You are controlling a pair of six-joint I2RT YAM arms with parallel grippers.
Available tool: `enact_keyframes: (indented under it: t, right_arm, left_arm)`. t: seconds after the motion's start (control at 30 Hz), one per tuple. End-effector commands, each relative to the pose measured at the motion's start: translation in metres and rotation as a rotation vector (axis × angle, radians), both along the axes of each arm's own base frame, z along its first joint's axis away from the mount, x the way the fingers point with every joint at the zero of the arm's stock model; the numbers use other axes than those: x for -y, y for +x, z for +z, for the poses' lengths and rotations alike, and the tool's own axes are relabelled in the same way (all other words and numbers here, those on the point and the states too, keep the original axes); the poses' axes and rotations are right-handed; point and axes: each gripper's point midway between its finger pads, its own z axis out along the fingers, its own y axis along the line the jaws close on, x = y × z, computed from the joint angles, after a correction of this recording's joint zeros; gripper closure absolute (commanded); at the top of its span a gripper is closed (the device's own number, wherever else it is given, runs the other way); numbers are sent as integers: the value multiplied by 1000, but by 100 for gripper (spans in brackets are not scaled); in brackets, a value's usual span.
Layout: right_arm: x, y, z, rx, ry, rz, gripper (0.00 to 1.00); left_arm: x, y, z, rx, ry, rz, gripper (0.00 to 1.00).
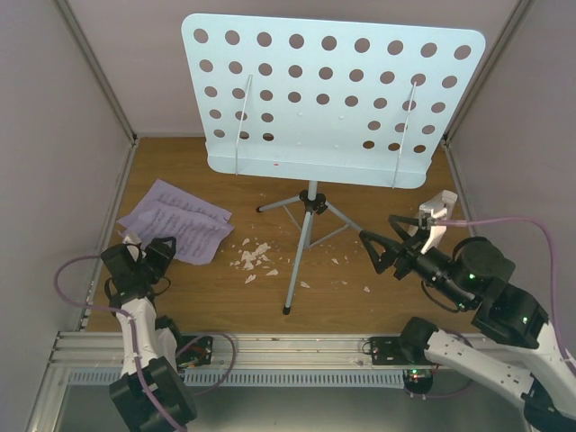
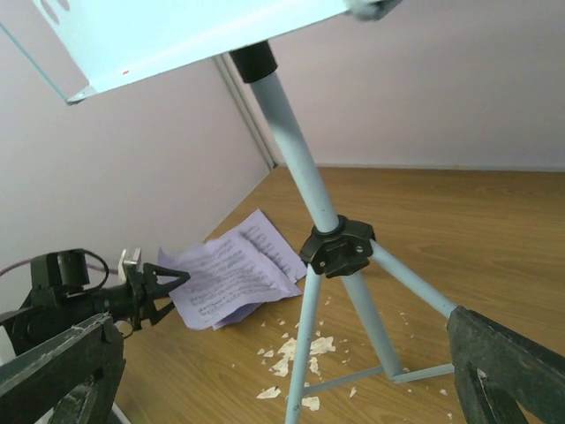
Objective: Pack up the instrument practice props
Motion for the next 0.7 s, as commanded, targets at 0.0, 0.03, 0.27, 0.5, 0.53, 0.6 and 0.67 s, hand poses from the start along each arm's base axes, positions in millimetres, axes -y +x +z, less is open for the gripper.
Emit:
enact_keyframes:
  t: [0.0, 0.03, 0.27, 0.5, 0.53, 0.6, 0.67]
  right_arm:
    - [16, 4, -3, -7, 18, -80, 1]
    - [16, 4, -3, -5, 18, -80, 0]
    - [3, 9, -22, -44, -31, -55, 0]
    - [-18, 8, -43, -88, -78, 31, 0]
    - [-22, 7, -47, -98, -82, 47, 0]
    - [-27, 7, -56, -118, -86, 69, 0]
    - [-30, 7, -64, -136, -85, 76, 0]
  left_arm:
    - [-2, 8, 23, 91, 8, -20, 32]
    - [-4, 8, 26, 89, 15, -10, 25]
    - [-29, 0, 45, 67, 124, 101, 1]
    - [-46, -9, 65, 67, 220, 184, 1]
    - [-50, -10, 72, 71, 251, 199, 1]
    - [-55, -13, 83, 76, 301, 219, 1]
    - [-56, -11, 90, 82, 324, 204, 1]
